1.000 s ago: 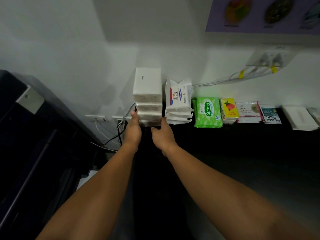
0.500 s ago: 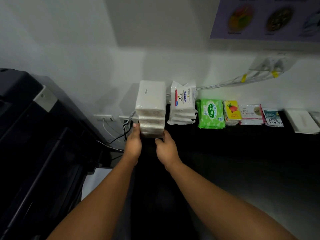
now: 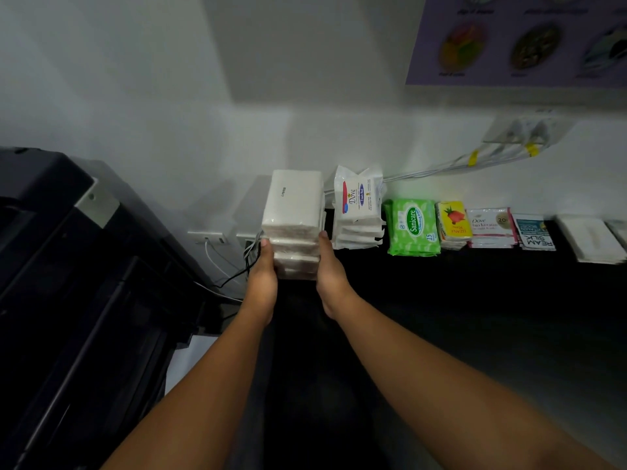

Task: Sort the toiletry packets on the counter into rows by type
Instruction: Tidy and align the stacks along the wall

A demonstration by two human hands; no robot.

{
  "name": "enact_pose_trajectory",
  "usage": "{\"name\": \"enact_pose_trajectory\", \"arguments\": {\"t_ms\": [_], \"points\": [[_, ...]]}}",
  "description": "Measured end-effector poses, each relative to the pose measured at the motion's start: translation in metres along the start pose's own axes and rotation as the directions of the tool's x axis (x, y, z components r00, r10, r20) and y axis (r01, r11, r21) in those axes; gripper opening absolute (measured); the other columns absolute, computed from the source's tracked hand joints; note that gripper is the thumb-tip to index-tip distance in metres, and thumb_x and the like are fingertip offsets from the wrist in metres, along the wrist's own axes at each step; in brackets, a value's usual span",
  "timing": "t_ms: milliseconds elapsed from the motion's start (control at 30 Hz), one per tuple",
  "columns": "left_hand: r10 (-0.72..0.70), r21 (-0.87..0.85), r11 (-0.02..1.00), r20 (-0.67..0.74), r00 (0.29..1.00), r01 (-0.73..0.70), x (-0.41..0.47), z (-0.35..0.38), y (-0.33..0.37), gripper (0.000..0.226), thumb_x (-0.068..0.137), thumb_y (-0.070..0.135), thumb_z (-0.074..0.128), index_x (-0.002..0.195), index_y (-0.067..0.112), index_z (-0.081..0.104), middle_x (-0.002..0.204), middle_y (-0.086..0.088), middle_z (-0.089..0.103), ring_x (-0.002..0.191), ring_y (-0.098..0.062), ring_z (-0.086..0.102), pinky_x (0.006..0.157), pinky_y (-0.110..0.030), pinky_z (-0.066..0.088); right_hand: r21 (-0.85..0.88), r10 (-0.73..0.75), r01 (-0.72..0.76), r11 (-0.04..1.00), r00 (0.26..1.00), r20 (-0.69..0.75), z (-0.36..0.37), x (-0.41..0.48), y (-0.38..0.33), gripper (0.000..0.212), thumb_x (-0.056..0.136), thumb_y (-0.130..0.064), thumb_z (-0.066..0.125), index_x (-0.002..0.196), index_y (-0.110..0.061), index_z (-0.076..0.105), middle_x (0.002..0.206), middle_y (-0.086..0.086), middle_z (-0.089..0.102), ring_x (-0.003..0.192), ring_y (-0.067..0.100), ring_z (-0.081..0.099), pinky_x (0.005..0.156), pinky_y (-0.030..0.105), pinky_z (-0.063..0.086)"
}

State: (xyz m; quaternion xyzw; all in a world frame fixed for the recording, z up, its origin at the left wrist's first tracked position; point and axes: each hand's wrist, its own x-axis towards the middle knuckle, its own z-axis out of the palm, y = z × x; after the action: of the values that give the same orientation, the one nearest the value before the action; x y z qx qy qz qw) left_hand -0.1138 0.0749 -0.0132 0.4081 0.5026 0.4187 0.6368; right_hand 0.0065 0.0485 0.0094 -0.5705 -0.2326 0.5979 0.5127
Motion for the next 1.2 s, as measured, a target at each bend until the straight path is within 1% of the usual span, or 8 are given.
{"name": "enact_pose_trajectory", "arguments": {"t_ms": [200,333,467,667,800,967,1100,1200], "points": [[0.016,0.022,1.000,0.041,0.999,-0.017,0.018,0.001,0.010,0.075,0.089,0.078,0.034,0.136,0.025,0.059,0.128,-0.001,0.068,0.123,-0.016,0.061,0.115,-0.045,0.037,0.007,-0.004,0.004,1.000,1.000,0.029,0.006,0.016,-0.015,0.051,0.095,-0.064,0.039,0.126,-0.031,0.062,0.109,-0.014,0.071,0.098,-0.005,0.064,0.079,0.016,0.041],[0.014,0.033,0.999,0.050,0.999,-0.016,0.031,0.003,0.019,0.073,0.090,0.078,0.035,0.137,0.027,0.057,0.131,-0.001,0.067,0.125,-0.017,0.060,0.114,-0.045,0.037,0.038,-0.041,0.039,0.999,0.997,0.058,0.008,0.030,-0.019,0.049,0.100,-0.057,0.037,0.133,-0.028,0.059,0.120,-0.007,0.070,0.109,0.002,0.064,0.084,0.018,0.044],[0.017,0.036,0.999,0.027,0.999,-0.018,0.043,0.006,0.025,0.072,0.089,0.079,0.035,0.135,0.030,0.059,0.130,0.000,0.067,0.124,-0.019,0.060,0.113,-0.046,0.039,0.022,-0.040,0.039,0.999,0.997,0.059,0.011,0.044,-0.023,0.043,0.098,-0.058,0.039,0.126,-0.035,0.061,0.116,-0.015,0.070,0.104,-0.004,0.062,0.083,0.018,0.040],[0.043,0.045,0.998,0.053,0.998,-0.045,0.052,0.011,0.027,0.069,0.090,0.078,0.034,0.133,0.032,0.061,0.129,0.001,0.067,0.123,-0.018,0.061,0.112,-0.047,0.039,-0.005,-0.016,0.016,1.000,0.999,0.036,0.009,0.061,-0.028,0.043,0.095,-0.063,0.040,0.127,-0.040,0.057,0.116,-0.016,0.065,0.105,-0.002,0.055,0.098,0.028,0.030],[0.053,0.047,0.997,0.044,0.998,-0.055,0.054,0.013,0.029,0.065,0.093,0.074,0.034,0.131,0.030,0.063,0.126,0.001,0.069,0.121,-0.017,0.063,0.112,-0.047,0.041,0.002,0.013,-0.013,1.000,1.000,0.021,0.007,0.066,-0.030,0.029,0.094,-0.064,0.043,0.107,-0.045,0.061,0.103,-0.021,0.065,0.096,-0.005,0.054,0.094,0.029,0.031],[0.069,0.061,0.995,0.070,0.995,-0.073,0.053,0.011,0.028,0.066,0.092,0.075,0.035,0.133,0.030,0.061,0.129,-0.001,0.068,0.123,-0.019,0.061,0.112,-0.049,0.039,-0.023,0.006,-0.005,1.000,1.000,0.020,0.007,0.065,-0.027,0.054,0.093,-0.065,0.041,0.135,-0.034,0.056,0.132,-0.007,0.062,0.125,0.011,0.052,0.110,0.035,0.029],[0.093,0.078,0.992,0.080,0.992,-0.099,0.051,0.011,0.027,0.070,0.090,0.078,0.036,0.136,0.029,0.058,0.133,-0.001,0.065,0.127,-0.019,0.059,0.113,-0.050,0.038,0.021,-0.021,0.020,1.000,0.999,0.037,0.006,0.062,-0.028,0.052,0.095,-0.061,0.042,0.132,-0.030,0.060,0.125,-0.006,0.067,0.119,0.011,0.058,0.112,0.035,0.035],[0.106,0.128,0.985,0.067,0.992,-0.114,0.047,0.011,0.026,0.069,0.091,0.078,0.034,0.136,0.031,0.057,0.134,0.001,0.064,0.129,-0.018,0.057,0.114,-0.049,0.037,0.034,-0.036,0.035,0.999,0.999,0.038,0.005,0.053,-0.029,0.051,0.098,-0.060,0.038,0.134,-0.029,0.059,0.126,-0.007,0.066,0.117,0.006,0.058,0.103,0.028,0.039]]}}
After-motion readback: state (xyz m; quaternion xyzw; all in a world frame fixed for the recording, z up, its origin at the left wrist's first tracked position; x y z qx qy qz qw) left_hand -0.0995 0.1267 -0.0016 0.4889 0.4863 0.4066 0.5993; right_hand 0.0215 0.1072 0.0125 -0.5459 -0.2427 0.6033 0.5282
